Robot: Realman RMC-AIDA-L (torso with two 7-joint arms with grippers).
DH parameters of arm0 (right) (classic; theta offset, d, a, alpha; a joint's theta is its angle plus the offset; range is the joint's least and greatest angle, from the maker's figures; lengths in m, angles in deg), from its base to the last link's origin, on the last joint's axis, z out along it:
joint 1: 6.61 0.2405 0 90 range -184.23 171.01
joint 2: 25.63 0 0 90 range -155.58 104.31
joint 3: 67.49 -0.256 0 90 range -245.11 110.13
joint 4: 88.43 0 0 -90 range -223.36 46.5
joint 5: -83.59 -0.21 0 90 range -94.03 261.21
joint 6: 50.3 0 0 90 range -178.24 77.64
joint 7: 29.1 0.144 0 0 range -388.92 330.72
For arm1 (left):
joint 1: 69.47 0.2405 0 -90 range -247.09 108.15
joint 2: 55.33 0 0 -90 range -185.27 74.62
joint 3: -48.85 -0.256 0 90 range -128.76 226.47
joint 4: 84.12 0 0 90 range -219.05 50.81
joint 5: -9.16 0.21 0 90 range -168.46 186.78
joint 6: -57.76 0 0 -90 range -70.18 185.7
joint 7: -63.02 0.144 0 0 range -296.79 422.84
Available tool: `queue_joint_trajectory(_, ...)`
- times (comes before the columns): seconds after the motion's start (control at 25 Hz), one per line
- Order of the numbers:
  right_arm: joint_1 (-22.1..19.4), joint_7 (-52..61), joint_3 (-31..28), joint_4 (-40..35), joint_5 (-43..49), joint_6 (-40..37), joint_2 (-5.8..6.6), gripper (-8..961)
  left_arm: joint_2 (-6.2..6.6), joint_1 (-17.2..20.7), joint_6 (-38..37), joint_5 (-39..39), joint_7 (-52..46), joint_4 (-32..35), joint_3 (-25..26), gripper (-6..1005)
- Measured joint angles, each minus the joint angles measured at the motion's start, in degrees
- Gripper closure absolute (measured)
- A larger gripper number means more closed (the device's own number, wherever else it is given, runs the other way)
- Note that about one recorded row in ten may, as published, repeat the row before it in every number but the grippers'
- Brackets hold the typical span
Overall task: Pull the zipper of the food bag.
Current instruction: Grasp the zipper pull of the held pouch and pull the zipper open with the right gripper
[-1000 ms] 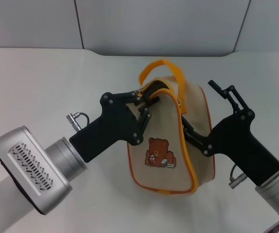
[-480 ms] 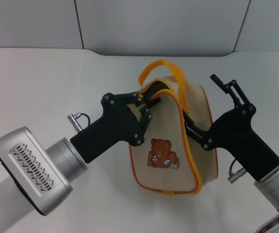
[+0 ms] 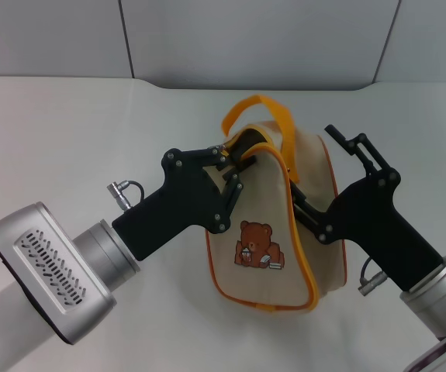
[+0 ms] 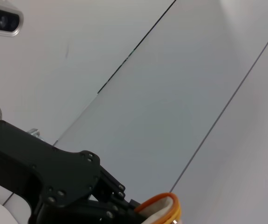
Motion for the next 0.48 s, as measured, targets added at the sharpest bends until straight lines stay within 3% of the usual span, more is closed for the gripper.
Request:
queue_joint_trajectory(0.16,0.2,-0.1,0.2,-0.1,0.5,-0.1,0.00,156,0.00,0.0,0.0,0.0,0.0,0.0,0.0,934)
queue_joint_trajectory(0.48,0.5,-0.6,0.2,-0.1,2.0,0.4,0.00,484,0.00,0.0,0.0,0.0,0.0,0.0,0.0,934)
